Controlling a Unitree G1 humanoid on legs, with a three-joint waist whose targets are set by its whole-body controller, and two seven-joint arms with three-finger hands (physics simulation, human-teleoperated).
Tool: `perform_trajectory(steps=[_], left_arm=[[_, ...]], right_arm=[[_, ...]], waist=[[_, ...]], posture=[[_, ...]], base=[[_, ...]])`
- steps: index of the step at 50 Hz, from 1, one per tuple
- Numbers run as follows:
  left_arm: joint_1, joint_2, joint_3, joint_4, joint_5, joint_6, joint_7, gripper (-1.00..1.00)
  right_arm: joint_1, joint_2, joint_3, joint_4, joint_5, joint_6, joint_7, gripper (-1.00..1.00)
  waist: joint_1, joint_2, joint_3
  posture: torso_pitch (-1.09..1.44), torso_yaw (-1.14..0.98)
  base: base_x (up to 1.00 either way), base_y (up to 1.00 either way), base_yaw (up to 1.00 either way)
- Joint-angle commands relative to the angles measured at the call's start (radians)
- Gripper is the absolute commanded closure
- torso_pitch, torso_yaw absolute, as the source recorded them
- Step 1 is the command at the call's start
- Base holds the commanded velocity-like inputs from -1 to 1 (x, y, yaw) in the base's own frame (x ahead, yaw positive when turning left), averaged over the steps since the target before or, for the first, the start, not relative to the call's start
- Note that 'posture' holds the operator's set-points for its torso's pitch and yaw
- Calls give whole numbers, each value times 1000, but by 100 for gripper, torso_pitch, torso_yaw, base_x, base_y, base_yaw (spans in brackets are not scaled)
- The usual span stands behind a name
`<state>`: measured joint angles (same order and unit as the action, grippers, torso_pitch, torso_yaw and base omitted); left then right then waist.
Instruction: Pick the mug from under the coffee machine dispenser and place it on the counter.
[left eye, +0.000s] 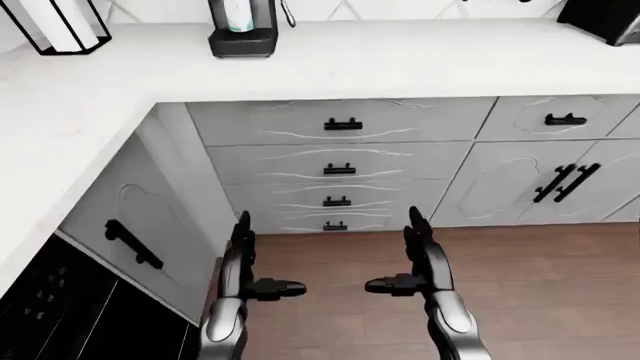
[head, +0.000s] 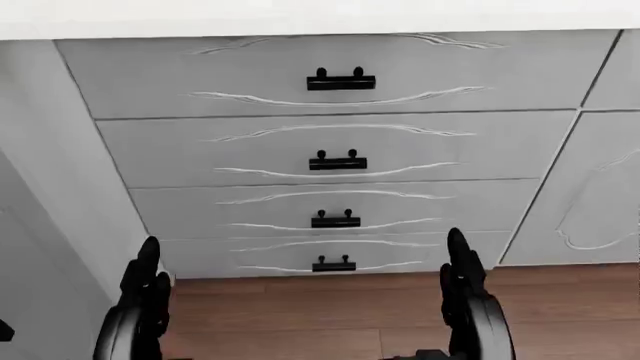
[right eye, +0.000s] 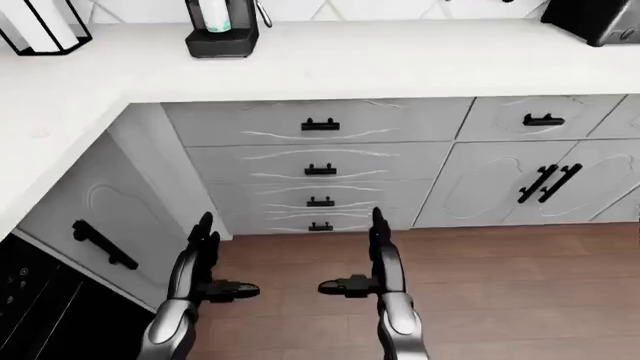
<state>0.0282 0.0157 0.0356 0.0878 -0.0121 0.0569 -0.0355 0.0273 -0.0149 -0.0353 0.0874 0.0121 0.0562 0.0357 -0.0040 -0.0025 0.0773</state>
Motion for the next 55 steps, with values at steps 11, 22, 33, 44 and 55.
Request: perform_trajectory(steps=[11,22,33,44,55], left_arm=[[-41,11,15,-132,-1,-26,0,-100],[-87,36,63,-277,-29,81,7,-100],[-192,90,121,-468,-27,182,12,-100],[-278,148,182,-544,-41,315,31,-100],[-336,211,243,-628,-97,419,58,-100]], right_arm=[[-49,-19,-12,-153,-19,-24,-10,-100],[-138,-76,-100,-225,-22,22,29,-100],[-228,-133,-155,-357,1,139,54,-100],[-329,-217,-232,-436,71,263,53,-100],[-381,-277,-269,-485,104,332,47,-100]], waist=[[9,-6,-76],[8,-5,-91],[6,-6,-87],[8,-5,-77],[6,-8,-41]], posture=[[0,0],[0,0],[0,0],[0,0],[0,0]], base=[[0,0,0],[0,0,0],[0,0,0],[0,0,0],[12,0,0]])
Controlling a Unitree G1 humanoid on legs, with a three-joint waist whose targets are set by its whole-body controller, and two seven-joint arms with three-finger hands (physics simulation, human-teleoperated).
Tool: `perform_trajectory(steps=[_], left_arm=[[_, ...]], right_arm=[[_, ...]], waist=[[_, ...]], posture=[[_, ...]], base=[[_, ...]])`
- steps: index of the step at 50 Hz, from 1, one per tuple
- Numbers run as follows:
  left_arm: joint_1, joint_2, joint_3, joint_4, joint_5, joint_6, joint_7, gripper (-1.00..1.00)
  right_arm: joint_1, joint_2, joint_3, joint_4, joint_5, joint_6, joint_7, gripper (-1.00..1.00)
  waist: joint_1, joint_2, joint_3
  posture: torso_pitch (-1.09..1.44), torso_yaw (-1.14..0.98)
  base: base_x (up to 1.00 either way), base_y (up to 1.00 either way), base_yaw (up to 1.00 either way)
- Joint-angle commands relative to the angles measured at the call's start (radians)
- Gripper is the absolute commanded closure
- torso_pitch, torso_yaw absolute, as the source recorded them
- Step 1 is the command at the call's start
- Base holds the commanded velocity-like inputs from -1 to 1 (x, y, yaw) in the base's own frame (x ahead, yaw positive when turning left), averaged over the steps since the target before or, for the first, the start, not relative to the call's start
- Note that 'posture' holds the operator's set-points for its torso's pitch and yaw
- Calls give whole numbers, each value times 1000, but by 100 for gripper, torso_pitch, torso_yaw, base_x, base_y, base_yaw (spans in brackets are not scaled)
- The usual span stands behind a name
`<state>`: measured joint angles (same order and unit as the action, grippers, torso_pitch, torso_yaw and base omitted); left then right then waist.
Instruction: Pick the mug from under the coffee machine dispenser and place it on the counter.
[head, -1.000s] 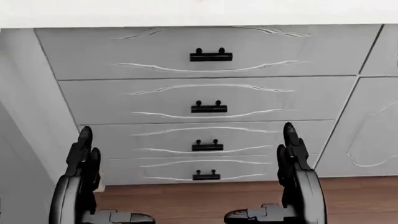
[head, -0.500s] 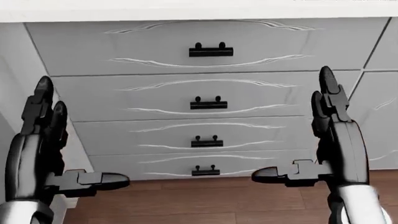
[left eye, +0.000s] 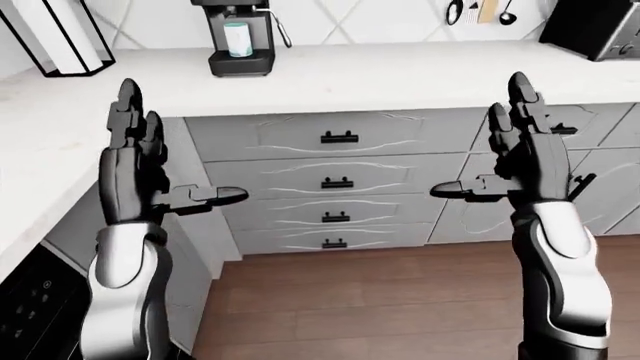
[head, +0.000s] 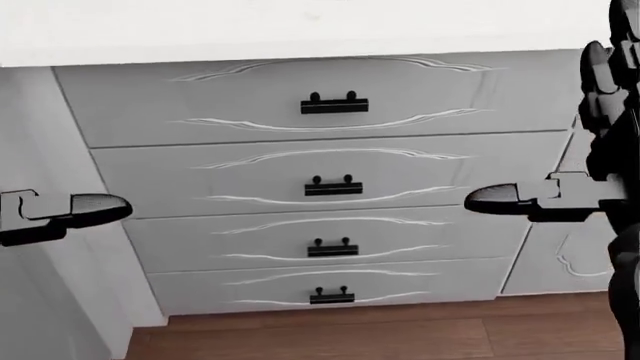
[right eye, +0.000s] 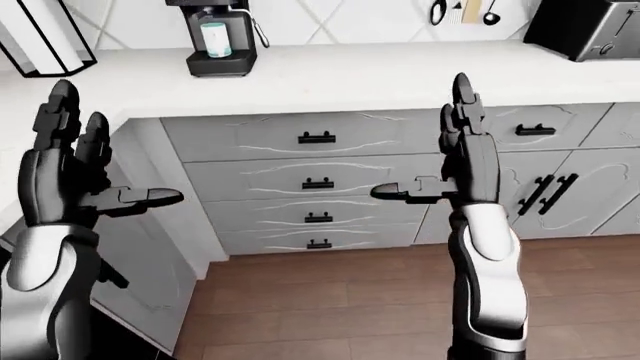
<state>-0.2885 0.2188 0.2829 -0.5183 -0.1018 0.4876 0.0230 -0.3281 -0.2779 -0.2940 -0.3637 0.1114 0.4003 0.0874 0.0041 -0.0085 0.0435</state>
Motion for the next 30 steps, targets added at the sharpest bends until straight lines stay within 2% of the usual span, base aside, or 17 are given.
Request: perform_trajectory(steps=[1,6,9,10,11,13,15,18,20,21,22,23,24,25,27,30], left_arm=[[-22,10,-2,-28,-10,-5,1,-100],[-31,22,11,-45,-21,13,4,-100],[-29,24,12,-49,-23,12,6,-100],[-29,25,12,-50,-23,13,6,-100],[-29,26,13,-50,-23,14,6,-100],[-31,29,16,-47,-24,14,6,-100],[-32,33,22,-49,-28,17,7,-100],[-33,35,22,-50,-29,17,8,-100],[-34,35,22,-50,-30,18,9,-100],[-36,36,22,-51,-31,21,10,-100],[-35,37,22,-52,-31,21,10,-100],[-35,37,22,-52,-31,21,10,-100],[-36,38,24,-52,-32,22,10,-100],[-36,39,25,-52,-33,22,10,-100],[-35,39,25,-49,-33,20,9,-100],[-35,40,26,-47,-35,20,9,-100]], right_arm=[[-31,-20,-13,-39,6,-5,-5,-100],[-44,-33,-18,-54,8,11,-7,-100],[-46,-36,-19,-58,7,15,-6,-100],[-48,-37,-19,-61,8,19,-6,-100],[-48,-38,-20,-61,8,19,-6,-100],[-49,-39,-20,-60,7,19,-5,-100],[-50,-38,-19,-51,5,11,-4,-100],[-57,-44,-23,-58,8,23,-4,-100],[-62,-48,-26,-59,11,27,-4,-100],[-62,-50,-28,-61,12,30,-4,-100],[-64,-52,-29,-62,13,31,-5,-100],[-64,-52,-29,-63,14,32,-5,-100],[-64,-52,-28,-63,13,31,-5,-100],[-63,-52,-27,-65,13,32,-5,-100],[-60,-50,-26,-71,13,36,-6,-100],[-58,-49,-26,-69,13,34,-4,-100]], waist=[[-2,-3,-6],[-4,22,-5],[-6,80,-7],[2,50,-3],[-5,61,-1],[0,62,-9],[2,49,-14],[10,21,-8],[16,-13,-11],[18,-41,-18],[15,-82,-33],[4,-31,-14],[11,-54,-9],[0,-53,-9],[-2,-40,-12],[-8,-10,1]], posture=[[0,0],[0,0],[0,0],[0,0],[0,0],[0,0],[0,0],[0,0],[0,0],[0,0],[0,0],[0,0],[0,0],[0,0],[0,0],[0,0]], base=[[20,0,0],[23,0,0],[27,0,0],[30,0,0],[30,0,0],[30,0,0],[30,0,0],[31,0,0],[32,0,0],[32,0,0],[33,0,0],[34,0,0],[35,0,0],[36,0,0],[36,0,0],[37,0,0]])
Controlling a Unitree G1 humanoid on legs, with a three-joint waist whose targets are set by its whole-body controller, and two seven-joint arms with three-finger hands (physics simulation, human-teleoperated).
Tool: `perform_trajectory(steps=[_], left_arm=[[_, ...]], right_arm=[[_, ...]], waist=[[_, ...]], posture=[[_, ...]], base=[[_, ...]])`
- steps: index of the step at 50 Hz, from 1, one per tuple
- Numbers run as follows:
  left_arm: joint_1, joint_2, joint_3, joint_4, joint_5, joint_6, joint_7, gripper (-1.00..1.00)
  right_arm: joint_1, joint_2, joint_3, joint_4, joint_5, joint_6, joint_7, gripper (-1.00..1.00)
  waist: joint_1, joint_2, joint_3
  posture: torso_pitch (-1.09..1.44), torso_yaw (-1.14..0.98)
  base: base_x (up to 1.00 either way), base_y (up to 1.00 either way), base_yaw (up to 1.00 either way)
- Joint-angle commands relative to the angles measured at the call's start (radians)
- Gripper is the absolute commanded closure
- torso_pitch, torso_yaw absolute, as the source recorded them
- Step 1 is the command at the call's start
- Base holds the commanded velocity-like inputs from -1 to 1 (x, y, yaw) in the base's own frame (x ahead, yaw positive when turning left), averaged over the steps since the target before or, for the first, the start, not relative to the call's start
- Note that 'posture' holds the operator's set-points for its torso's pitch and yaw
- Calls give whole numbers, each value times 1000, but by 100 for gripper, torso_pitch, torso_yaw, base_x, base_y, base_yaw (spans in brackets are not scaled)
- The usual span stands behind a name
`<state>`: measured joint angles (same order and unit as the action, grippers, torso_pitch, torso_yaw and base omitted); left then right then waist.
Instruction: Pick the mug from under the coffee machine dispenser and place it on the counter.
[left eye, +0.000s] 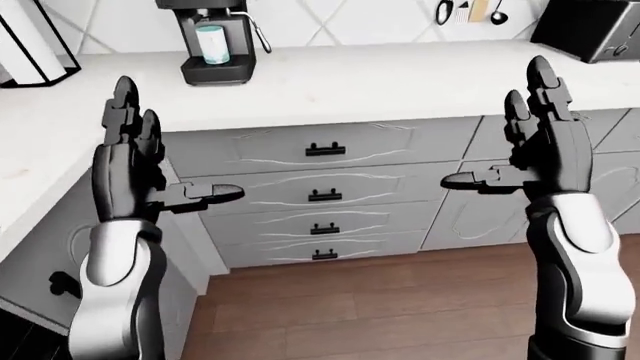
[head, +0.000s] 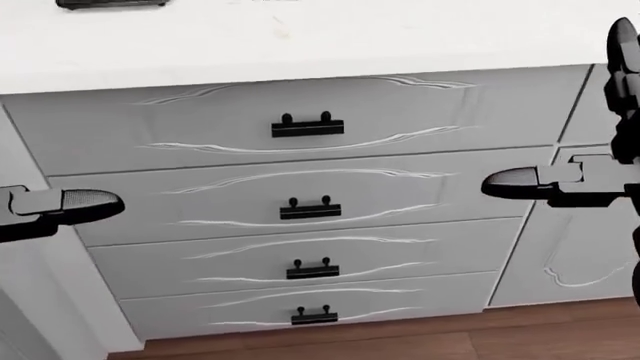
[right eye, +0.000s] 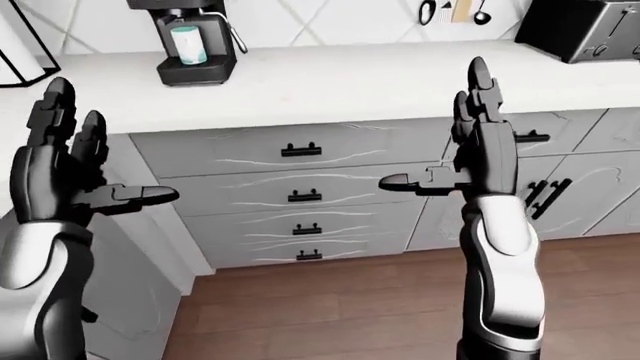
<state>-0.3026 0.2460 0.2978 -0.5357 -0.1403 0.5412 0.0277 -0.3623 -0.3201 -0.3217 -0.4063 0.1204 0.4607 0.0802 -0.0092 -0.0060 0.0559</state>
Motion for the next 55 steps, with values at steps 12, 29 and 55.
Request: perform_trajectory(steps=[12,29,55], left_arm=[[-18,20,21,-11,-6,-47,1,-100],[-19,25,26,-26,-12,-32,7,-100],[-30,33,34,-34,-26,-12,14,-100]], right_arm=[[-26,-8,-1,-22,11,-24,1,-100],[-35,-14,-5,-49,31,11,-9,-100],[-47,-25,-11,-66,44,36,-15,-100]], waist=[[21,40,-26],[-8,23,-26],[-4,-9,-25]], posture=[[0,0],[0,0],[0,0]], base=[[36,4,0],[33,21,0],[31,24,0]])
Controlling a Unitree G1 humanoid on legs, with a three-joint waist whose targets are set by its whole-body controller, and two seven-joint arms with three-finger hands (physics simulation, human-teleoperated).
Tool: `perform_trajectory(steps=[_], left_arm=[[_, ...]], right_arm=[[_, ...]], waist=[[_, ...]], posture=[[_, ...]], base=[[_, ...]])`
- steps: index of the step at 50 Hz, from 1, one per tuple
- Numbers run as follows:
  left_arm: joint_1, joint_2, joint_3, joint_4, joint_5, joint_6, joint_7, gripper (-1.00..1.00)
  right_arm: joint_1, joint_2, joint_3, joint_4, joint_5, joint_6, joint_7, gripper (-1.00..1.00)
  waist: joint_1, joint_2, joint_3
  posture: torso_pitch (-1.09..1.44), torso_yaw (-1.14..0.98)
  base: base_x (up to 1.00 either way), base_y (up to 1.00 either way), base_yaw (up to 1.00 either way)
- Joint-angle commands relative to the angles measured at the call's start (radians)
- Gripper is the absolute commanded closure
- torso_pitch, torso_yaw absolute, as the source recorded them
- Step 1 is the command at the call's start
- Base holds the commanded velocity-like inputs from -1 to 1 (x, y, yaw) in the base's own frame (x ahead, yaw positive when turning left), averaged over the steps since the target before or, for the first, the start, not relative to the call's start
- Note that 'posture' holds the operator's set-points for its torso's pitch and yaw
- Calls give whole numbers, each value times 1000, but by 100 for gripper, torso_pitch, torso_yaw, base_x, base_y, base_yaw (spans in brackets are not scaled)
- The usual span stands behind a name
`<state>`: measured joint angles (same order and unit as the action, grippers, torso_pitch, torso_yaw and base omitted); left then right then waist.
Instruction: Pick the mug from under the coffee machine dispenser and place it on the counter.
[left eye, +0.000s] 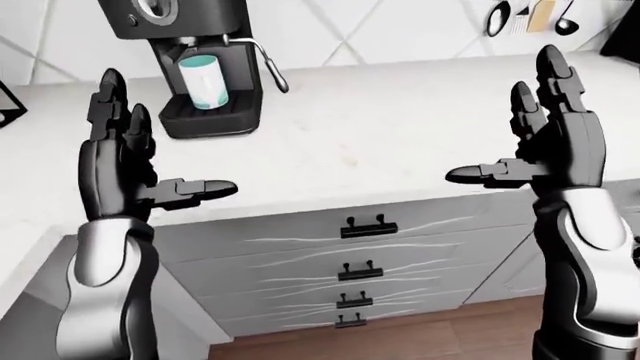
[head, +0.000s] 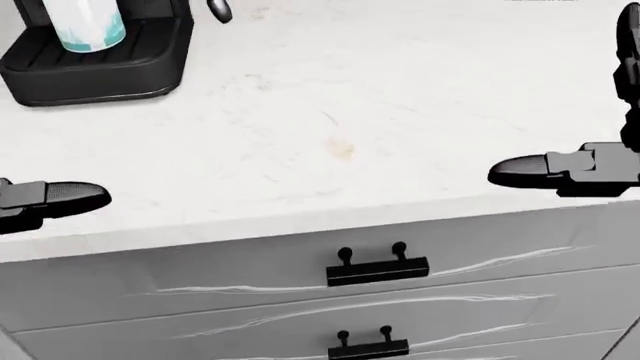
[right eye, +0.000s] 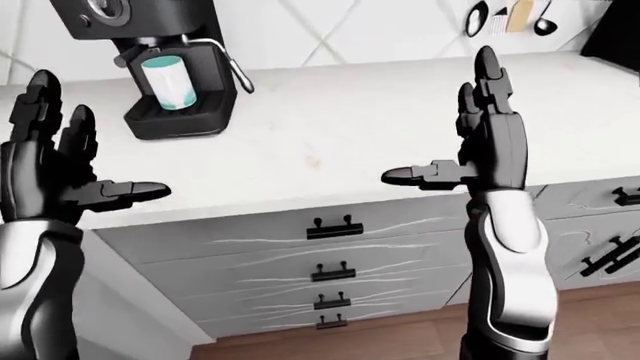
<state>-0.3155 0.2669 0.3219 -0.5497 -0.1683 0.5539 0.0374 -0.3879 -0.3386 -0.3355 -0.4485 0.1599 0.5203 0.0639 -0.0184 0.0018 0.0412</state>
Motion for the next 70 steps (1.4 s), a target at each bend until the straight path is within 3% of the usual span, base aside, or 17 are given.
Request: perform_trajectory(steps=[1,3,4,5,7,15,18,20,25,29,30,34,38,41,50,61,70], left_arm=[[-18,12,11,-21,0,-23,7,-100],[-19,14,14,-21,-2,-21,11,-100],[-17,14,13,-20,-1,-23,11,-100],[-16,14,14,-20,-2,-24,10,-100],[-16,16,15,-21,-3,-23,10,-100],[-16,19,18,-28,-6,-16,13,-100],[-18,20,17,-30,-6,-13,14,-100],[-20,21,18,-34,-8,-8,15,-100],[-23,23,18,-38,-9,-1,16,-100],[-25,26,21,-41,-11,3,16,-100],[-26,27,23,-43,-12,5,16,-100],[-30,28,26,-50,-20,15,20,-100],[-33,37,19,-44,-9,21,17,-100],[-36,37,11,-38,18,31,20,-100],[-89,22,11,-71,-5,219,101,-100],[-187,77,-7,104,19,253,111,-100],[-258,85,-5,195,7,289,227,-100]], right_arm=[[-21,-6,4,-25,4,-24,2,-100],[-22,-6,4,-28,5,-21,2,-100],[-22,-6,4,-27,6,-20,2,-100],[-22,-6,4,-27,6,-20,2,-100],[-23,-6,4,-23,6,-23,2,-100],[-24,-8,2,-31,10,-14,-1,-100],[-24,-9,2,-32,8,-15,-3,-100],[-23,-11,4,-20,-2,-28,-2,-100],[-23,-10,0,-24,12,-32,4,-100],[-29,-13,-5,-29,25,-19,1,-100],[-29,-15,-4,-30,25,-20,2,-100],[-28,-17,0,-32,22,-20,3,-100],[-26,-17,7,-22,1,-25,11,-100],[-24,-16,9,-16,-16,-22,14,-100],[-27,-13,4,-25,-30,2,17,-100],[-31,-14,5,-29,-39,18,14,-100],[-39,-19,1,-29,-36,28,11,-100]], waist=[[2,-1,-9],[-1,45,-22],[1,85,-38],[8,70,-36],[16,73,-9],[36,-5,-9],[40,-56,-24],[32,-23,-24],[28,-35,-4],[22,20,0],[16,-14,-10],[27,3,-21],[30,-32,-13],[31,-19,-32],[28,-15,-23],[21,-6,-23],[18,-6,-24]], posture=[[0,0],[0,0],[0,0],[0,0],[0,0],[0,0],[0,0],[0,0],[0,0],[0,0],[0,0],[0,0],[0,0],[0,0],[0,0],[0,0],[0,0]], base=[[30,28,0],[31,28,0],[31,27,0],[31,28,0],[30,27,0],[28,28,0],[27,23,0],[13,2,0],[0,0,0],[0,0,0],[0,0,0],[0,0,0],[0,0,0],[0,0,0],[0,0,0],[0,0,0],[0,0,0]])
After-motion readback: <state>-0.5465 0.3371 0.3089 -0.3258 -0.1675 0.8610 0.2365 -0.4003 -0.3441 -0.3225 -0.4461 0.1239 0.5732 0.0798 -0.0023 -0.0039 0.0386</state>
